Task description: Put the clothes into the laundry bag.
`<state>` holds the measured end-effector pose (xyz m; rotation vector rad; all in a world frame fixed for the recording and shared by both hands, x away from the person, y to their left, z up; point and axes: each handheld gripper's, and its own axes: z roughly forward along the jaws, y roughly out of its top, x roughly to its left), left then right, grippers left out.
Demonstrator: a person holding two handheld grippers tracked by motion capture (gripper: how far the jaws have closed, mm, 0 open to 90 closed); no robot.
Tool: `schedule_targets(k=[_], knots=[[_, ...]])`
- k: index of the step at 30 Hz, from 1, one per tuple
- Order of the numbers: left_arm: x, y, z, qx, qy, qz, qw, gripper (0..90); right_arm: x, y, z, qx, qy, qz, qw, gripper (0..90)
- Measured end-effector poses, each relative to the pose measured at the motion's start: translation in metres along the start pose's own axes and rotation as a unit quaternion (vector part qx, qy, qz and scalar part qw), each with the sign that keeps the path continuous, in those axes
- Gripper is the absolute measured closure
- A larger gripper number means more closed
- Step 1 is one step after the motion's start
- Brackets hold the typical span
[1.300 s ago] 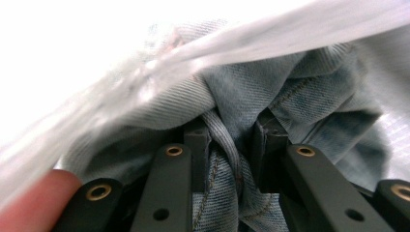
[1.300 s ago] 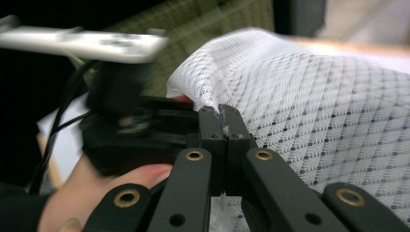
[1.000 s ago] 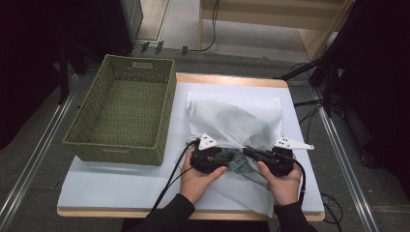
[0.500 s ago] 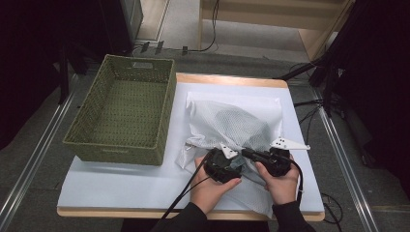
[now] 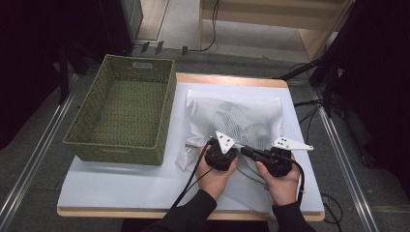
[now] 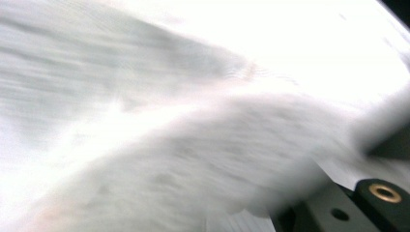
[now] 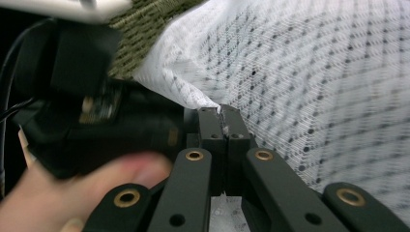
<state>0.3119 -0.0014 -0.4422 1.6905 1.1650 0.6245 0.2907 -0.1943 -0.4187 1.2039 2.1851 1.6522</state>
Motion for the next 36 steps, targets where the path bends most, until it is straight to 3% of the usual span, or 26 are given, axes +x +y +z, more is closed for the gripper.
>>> schedule_targets(k=[1, 2, 3, 4, 5, 7, 9, 13, 15, 18, 21, 23, 24, 26, 28, 30, 31, 33, 34, 35, 36], knots=[[0.006, 0.001, 0.005, 0.003, 0.004, -0.014, 0.9999, 81.7, -0.001, -0.001, 0.001, 0.002, -0.005, -0.001, 1.0, 90.0], [0.015, 0.002, 0.018, 0.046, -0.007, -0.034, 0.9983, 81.3, -0.002, -0.003, 0.002, 0.004, -0.007, 0.002, 1.0, 90.0], [0.023, 0.001, 0.03, 0.103, -0.033, -0.048, 0.9929, 79.8, -0.005, -0.006, 0.005, 0.012, -0.013, 0.007, 0.9998, 90.0], [0.028, -0.003, 0.037, 0.138, -0.065, -0.057, 0.9867, 77.5, -0.008, -0.009, 0.008, 0.02, -0.019, 0.01, 0.9996, 90.0], [0.031, -0.006, 0.036, 0.145, -0.081, -0.049, 0.9849, 74.1, -0.011, -0.013, 0.011, 0.026, -0.023, 0.015, 0.9993, 90.0], [0.032, -0.01, 0.026, 0.138, -0.093, -0.019, 0.9858, 64.3, -0.017, -0.018, 0.013, 0.032, -0.024, 0.027, 0.9988, 90.0], [0.035, -0.013, 0.016, 0.142, -0.116, -0.018, 0.9829, 51.9, -0.02, -0.018, 0.014, 0.033, -0.026, 0.029, 0.9987, 90.0], [0.035, -0.018, -0.001, 0.144, -0.114, -0.006, 0.983, 44.6, -0.019, -0.015, 0.011, 0.026, -0.029, 0.029, 0.9988, 90.0], [0.031, -0.02, -0.001, 0.164, -0.104, 0.017, 0.9808, 43.7, -0.019, -0.014, 0.01, 0.024, -0.03, 0.029, 0.9989, 90.0], [0.026, -0.021, 0.007, 0.189, -0.097, 0.023, 0.9769, 43.7, -0.019, -0.015, 0.011, 0.024, -0.026, 0.032, 0.9989, 90.0], [0.022, -0.016, 0.014, 0.186, -0.073, 0.012, 0.9797, 51.2, -0.016, -0.016, 0.015, 0.031, -0.02, 0.028, 0.9989, 90.0], [0.02, -0.011, 0.019, 0.177, -0.054, 0.017, 0.9826, 66.3, -0.014, -0.017, 0.016, 0.032, -0.018, 0.025, 0.999, 90.0], [0.02, -0.009, 0.022, 0.17, -0.059, 0.005, 0.9836, 70.2, -0.014, -0.016, 0.016, 0.032, -0.017, 0.024, 0.999, 90.0], [0.02, -0.007, 0.027, 0.17, -0.071, 0.0, 0.9828, 78.8, -0.014, -0.016, 0.016, 0.031, -0.017, 0.026, 0.9991, 90.0], [0.017, -0.004, 0.031, 0.152, -0.073, 0.003, 0.9856, 83.9, -0.014, -0.016, 0.016, 0.029, -0.016, 0.028, 0.999, 90.0], [0.016, 0.001, 0.032, 0.113, -0.079, -0.01, 0.9904, 84.9, -0.014, -0.015, 0.016, 0.027, -0.016, 0.028, 0.9991, 90.0], [0.016, 0.003, 0.029, 0.06, -0.085, -0.017, 0.9944, 85.3, -0.014, -0.015, 0.016, 0.025, -0.016, 0.028, 0.9992, 90.0], [0.016, 0.005, 0.023, -0.022, -0.064, -0.017, 0.9976, 85.5, -0.014, -0.013, 0.014, 0.014, -0.015, 0.027, 0.9994, 90.0], [0.017, 0.006, 0.026, -0.025, -0.048, -0.027, 0.9982, 85.5, -0.014, -0.012, 0.013, 0.011, -0.016, 0.026, 0.9995, 90.0], [0.02, 0.007, 0.033, -0.007, -0.056, -0.043, 0.9974, 85.4, -0.014, -0.012, 0.012, 0.009, -0.016, 0.027, 0.9995, 90.0], [0.026, 0.005, 0.044, 0.035, -0.08, -0.06, 0.9944, 85.1, -0.015, -0.012, 0.011, 0.011, -0.02, 0.027, 0.9994, 90.0]])
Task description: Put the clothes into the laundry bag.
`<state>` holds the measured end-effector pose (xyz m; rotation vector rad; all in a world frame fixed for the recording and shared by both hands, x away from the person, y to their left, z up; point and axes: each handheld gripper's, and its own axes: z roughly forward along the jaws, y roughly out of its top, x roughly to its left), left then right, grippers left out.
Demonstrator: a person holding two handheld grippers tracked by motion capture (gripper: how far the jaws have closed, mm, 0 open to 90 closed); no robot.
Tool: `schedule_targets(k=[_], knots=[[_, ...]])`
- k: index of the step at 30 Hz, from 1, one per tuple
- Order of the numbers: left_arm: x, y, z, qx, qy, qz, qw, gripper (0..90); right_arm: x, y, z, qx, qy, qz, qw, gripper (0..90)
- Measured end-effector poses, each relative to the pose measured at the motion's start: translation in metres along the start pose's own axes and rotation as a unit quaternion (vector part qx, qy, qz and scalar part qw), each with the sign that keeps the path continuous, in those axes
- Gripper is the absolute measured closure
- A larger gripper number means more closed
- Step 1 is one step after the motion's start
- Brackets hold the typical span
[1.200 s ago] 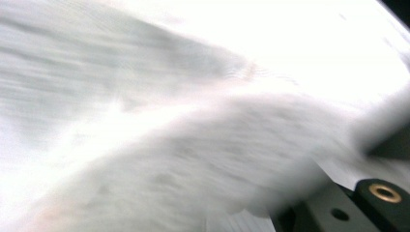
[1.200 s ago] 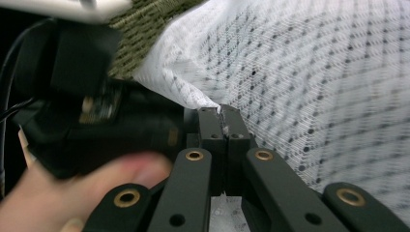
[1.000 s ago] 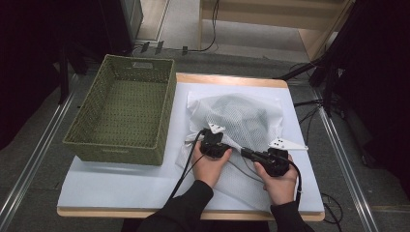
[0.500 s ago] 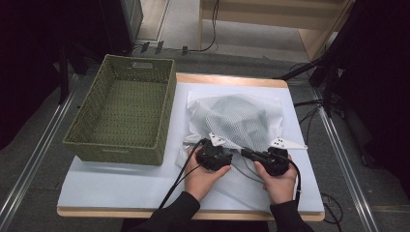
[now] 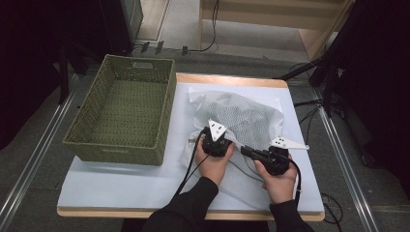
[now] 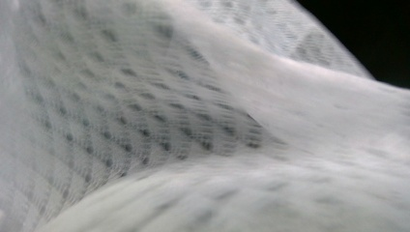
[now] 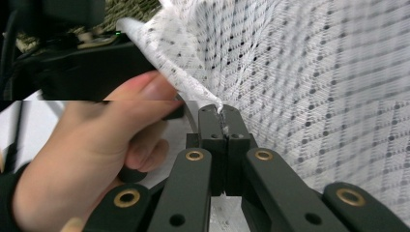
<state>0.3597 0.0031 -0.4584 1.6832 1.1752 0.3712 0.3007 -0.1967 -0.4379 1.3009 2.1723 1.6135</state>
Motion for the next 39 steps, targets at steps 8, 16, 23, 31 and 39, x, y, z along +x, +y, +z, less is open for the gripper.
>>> schedule_targets(k=[8, 16, 23, 31, 39], knots=[[0.021, -0.019, -0.034, 0.087, -0.052, 0.039, 0.994, 62.9, -0.006, -0.005, 0.002, 0.01, -0.002, 0.007, 0.9999, 90.0], [0.038, -0.034, -0.108, 0.049, -0.014, 0.099, 0.9938, 55.5, 0.005, -0.006, 0.007, 0.017, 0.019, -0.018, 0.9995, 90.0], [0.061, -0.062, -0.138, 0.048, 0.064, 0.093, 0.9924, 52.5, 0.005, -0.018, 0.024, 0.091, 0.003, -0.036, 0.9952, 90.0], [0.065, -0.06, -0.137, 0.069, 0.096, 0.108, 0.9871, 50.5, 0.006, -0.023, 0.009, 0.075, -0.01, -0.056, 0.9955, 62.3], [0.069, -0.061, -0.136, 0.082, 0.096, 0.113, 0.9856, 50.6, -0.014, -0.039, -0.067, -0.03, -0.085, 0.021, 0.9957, 47.6]])
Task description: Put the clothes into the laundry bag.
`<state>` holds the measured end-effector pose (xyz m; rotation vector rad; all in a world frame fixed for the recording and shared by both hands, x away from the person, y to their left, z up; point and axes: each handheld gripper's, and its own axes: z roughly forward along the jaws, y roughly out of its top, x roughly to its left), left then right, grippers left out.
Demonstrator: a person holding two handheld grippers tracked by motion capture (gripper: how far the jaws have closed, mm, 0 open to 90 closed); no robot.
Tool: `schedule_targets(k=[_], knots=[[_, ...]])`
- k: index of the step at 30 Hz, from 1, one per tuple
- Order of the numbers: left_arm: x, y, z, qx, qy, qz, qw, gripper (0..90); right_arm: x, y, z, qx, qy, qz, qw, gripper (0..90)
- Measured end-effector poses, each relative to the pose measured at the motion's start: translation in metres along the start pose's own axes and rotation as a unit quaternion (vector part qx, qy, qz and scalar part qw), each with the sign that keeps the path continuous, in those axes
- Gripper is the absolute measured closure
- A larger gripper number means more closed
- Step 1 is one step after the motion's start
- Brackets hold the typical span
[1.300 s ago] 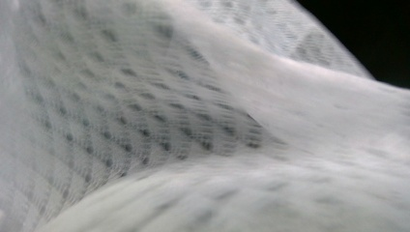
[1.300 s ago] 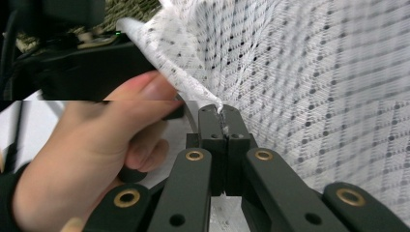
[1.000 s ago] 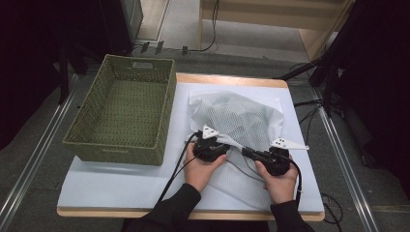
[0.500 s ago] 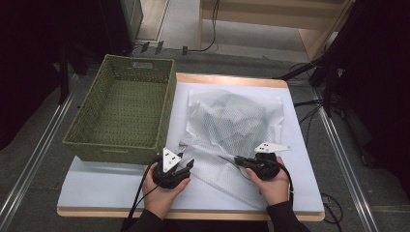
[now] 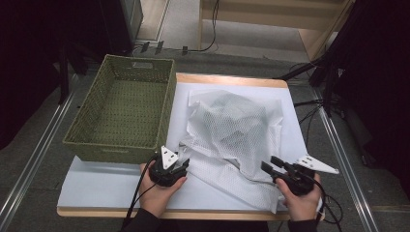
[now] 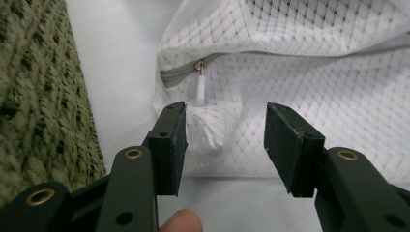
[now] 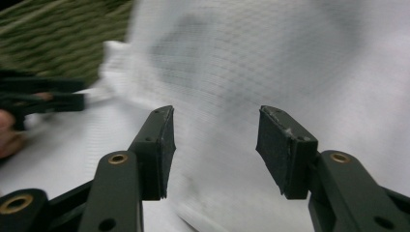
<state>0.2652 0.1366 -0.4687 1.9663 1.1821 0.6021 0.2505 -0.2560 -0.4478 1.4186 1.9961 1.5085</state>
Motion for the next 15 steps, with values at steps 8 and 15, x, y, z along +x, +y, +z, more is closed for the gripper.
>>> schedule_targets(k=[8, 15], knots=[[0.002, -0.001, -0.003, -0.01, -0.017, 0.001, 0.9998, 50.9, -0.026, -0.038, -0.014, 0.074, -0.106, 0.102, 0.9863, 38.8], [0.003, -0.002, -0.003, -0.01, -0.022, -0.006, 0.9997, 51.0, -0.004, -0.042, -0.001, 0.117, -0.124, 0.023, 0.9851, 86.7]])
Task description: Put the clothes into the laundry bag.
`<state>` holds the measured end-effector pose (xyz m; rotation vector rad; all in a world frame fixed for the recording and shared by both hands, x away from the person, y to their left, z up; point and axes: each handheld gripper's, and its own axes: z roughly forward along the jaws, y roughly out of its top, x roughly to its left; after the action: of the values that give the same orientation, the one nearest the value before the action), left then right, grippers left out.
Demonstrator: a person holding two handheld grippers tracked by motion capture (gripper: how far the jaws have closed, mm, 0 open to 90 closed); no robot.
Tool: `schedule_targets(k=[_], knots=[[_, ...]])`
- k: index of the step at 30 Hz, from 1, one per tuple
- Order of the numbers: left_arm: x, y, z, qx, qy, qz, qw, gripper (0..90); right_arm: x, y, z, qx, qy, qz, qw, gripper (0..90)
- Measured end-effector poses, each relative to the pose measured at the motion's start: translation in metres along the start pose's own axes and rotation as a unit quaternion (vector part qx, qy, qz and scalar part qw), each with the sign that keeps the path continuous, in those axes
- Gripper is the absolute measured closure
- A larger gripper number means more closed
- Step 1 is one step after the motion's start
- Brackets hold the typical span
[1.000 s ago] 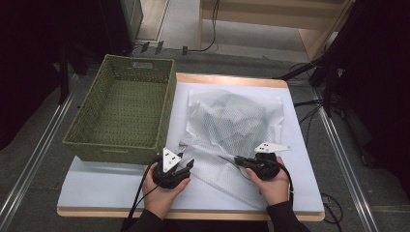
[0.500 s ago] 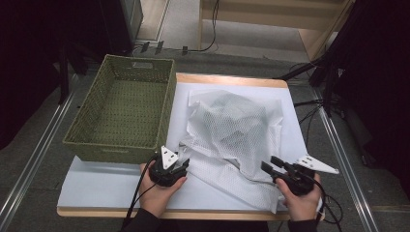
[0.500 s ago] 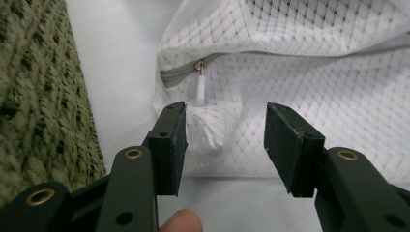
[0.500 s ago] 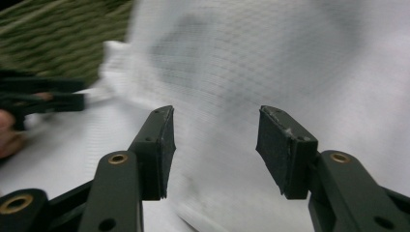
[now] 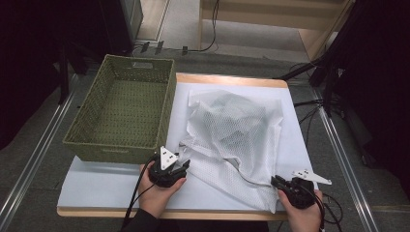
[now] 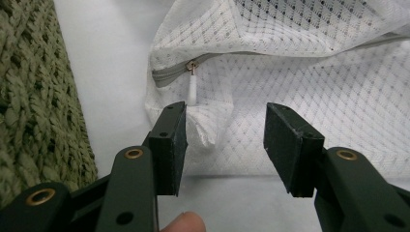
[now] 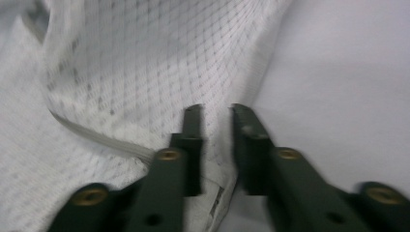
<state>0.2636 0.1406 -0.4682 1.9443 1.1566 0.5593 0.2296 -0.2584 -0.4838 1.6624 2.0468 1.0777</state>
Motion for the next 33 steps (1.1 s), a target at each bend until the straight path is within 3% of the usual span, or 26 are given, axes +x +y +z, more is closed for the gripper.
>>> schedule_targets(k=[5, 7, 9, 11, 12, 13, 14, 15, 17, 18, 20, 23, 24, 26, 27, 28, 30, 31, 32, 33], knots=[[0.0, 0.0, 0.0, 0.0, 0.002, 0.001, 1.0, 50.9, -0.009, 0.005, 0.0, 0.017, 0.018, -0.007, 0.9997, 90.0], [-0.003, 0.0, 0.001, 0.005, 0.001, 0.007, 1.0, 50.9, -0.024, 0.011, -0.001, 0.009, -0.015, -0.011, 0.9998, 90.0], [-0.004, 0.0, 0.002, 0.014, 0.002, 0.008, 0.9999, 51.0, -0.036, 0.014, 0.0, -0.007, -0.019, 0.002, 0.9998, 90.0], [-0.004, 0.0, 0.003, 0.02, 0.001, 0.006, 0.9998, 51.5, -0.039, 0.016, 0.001, -0.009, -0.023, 0.003, 0.9997, 90.0], [-0.006, 0.0, 0.007, 0.049, -0.016, 0.014, 0.9986, 60.9, -0.041, 0.019, 0.005, -0.009, -0.025, -0.003, 0.9996, 90.0], [-0.009, 0.0, 0.008, 0.058, -0.015, 0.027, 0.9978, 67.7, -0.04, 0.019, 0.007, -0.009, -0.026, -0.008, 0.9996, 90.0], [-0.009, 0.0, 0.008, 0.058, -0.015, 0.027, 0.9978, 79.3, -0.039, 0.02, 0.008, -0.009, -0.027, -0.014, 0.9995, 90.0], [-0.012, 0.0, 0.004, 0.07, -0.027, 0.036, 0.9965, 87.6, -0.04, 0.022, 0.008, -0.009, -0.028, -0.024, 0.9993, 90.0], [-0.013, -0.001, 0.001, 0.076, -0.036, 0.038, 0.9957, 88.9, -0.041, 0.023, 0.009, -0.012, -0.029, -0.026, 0.9992, 90.0], [-0.013, -0.005, -0.007, 0.079, -0.06, 0.034, 0.9945, 89.6, -0.046, 0.024, 0.007, -0.018, -0.031, -0.022, 0.9991, 90.0], [-0.01, -0.012, -0.016, 0.086, -0.074, 0.032, 0.993, 89.7, -0.053, 0.024, 0.005, -0.027, -0.033, -0.015, 0.999, 90.0], [-0.003, -0.019, -0.026, 0.089, -0.08, 0.018, 0.9926, 89.6, -0.06, 0.023, 0.005, -0.023, -0.039, -0.007, 0.9989, 90.0], [0.0, -0.022, -0.033, 0.098, -0.089, 0.013, 0.9911, 88.9, -0.067, 0.022, 0.007, -0.022, -0.021, 0.007, 0.9995, 90.0], [0.001, -0.023, -0.035, 0.101, -0.087, 0.014, 0.9909, 82.9, -0.065, 0.022, 0.007, -0.021, -0.02, 0.005, 0.9996, 90.0], [0.003, -0.024, -0.038, 0.095, -0.08, 0.014, 0.9922, 82.9, -0.065, 0.022, 0.007, -0.021, -0.02, 0.005, 0.9996, 90.0], [0.006, -0.024, -0.04, 0.081, -0.083, 0.004, 0.9933, 76.3, -0.064, 0.022, 0.007, -0.024, -0.022, 0.001, 0.9995, 90.0], [0.015, -0.021, -0.042, 0.046, -0.101, -0.03, 0.9934, 62.9, -0.064, 0.021, 0.004, -0.04, -0.019, 0.008, 0.999, 89.4], [0.017, -0.018, -0.043, 0.031, -0.099, -0.041, 0.9938, 54.4, -0.063, 0.02, 0.001, -0.06, -0.016, 0.015, 0.998, 73.6], [0.018, -0.014, -0.04, 0.013, -0.086, -0.051, 0.9949, 52.9, -0.063, 0.02, 0.0, -0.06, -0.018, 0.017, 0.9979, 68.6], [0.018, -0.014, -0.04, 0.013, -0.086, -0.051, 0.9949, 52.5, -0.063, 0.02, 0.0, -0.06, -0.018, 0.017, 0.9979, 68.6]])
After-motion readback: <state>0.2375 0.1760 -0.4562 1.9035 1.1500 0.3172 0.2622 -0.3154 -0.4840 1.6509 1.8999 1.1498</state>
